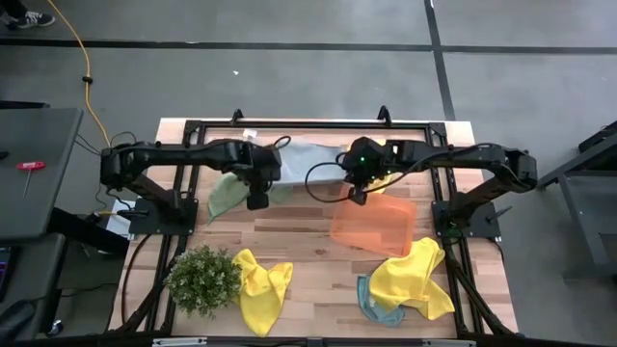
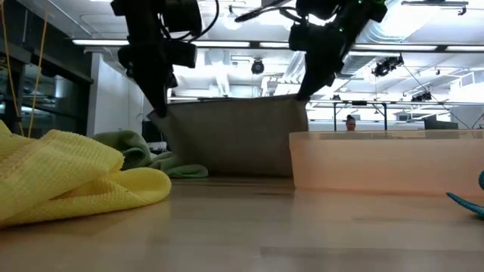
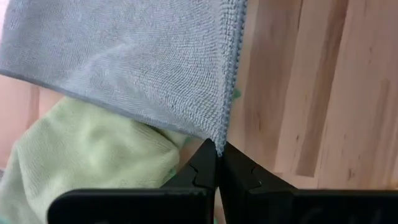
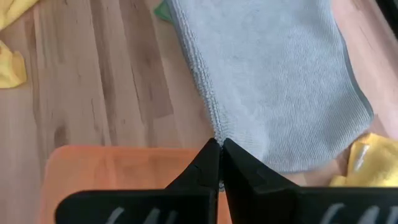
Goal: Fold microfiber towels
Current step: Fold the gray microfiber towel
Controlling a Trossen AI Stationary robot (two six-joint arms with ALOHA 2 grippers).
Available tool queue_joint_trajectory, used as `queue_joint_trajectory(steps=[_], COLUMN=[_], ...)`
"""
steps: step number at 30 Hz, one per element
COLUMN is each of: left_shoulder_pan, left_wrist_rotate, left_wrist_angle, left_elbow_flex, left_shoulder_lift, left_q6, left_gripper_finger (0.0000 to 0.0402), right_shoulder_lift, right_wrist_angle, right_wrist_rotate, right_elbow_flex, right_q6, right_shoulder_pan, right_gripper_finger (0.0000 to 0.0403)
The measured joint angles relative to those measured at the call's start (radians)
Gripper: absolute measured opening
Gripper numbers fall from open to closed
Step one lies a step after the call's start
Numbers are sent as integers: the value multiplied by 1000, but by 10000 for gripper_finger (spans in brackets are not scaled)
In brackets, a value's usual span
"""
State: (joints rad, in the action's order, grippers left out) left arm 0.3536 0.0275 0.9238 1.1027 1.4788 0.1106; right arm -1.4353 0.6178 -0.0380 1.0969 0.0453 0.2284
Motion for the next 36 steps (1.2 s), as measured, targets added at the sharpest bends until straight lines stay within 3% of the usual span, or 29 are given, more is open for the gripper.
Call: queue_joint_trajectory(steps=[5, 11, 19, 27, 36], left_shoulder_pan=[-17, 75, 189, 232, 250], left_wrist_rotate=[70, 86, 38, 7, 12], left_wrist_angle=[-30, -136, -240, -242, -215], left_elbow_flex=[0, 0, 0, 0, 32], left_shoulder_lift=[-7, -1, 63, 156, 50], left_q6=[-19, -29, 36, 58, 132], left_gripper_finger=[0, 0, 0, 0, 0], right_shoulder_lift=[-1, -45, -156, -188, -117], right_wrist_angle=[-6, -2, -20, -41, -72], right_wrist_rotate=[80, 176, 185, 185, 219], right_elbow_flex=[1, 1, 1, 1, 45], right_q6=[68, 190, 271, 292, 243], right_shoulder_pan=[13, 90, 155, 171, 190], right_gripper_finger=[0, 0, 0, 0, 0])
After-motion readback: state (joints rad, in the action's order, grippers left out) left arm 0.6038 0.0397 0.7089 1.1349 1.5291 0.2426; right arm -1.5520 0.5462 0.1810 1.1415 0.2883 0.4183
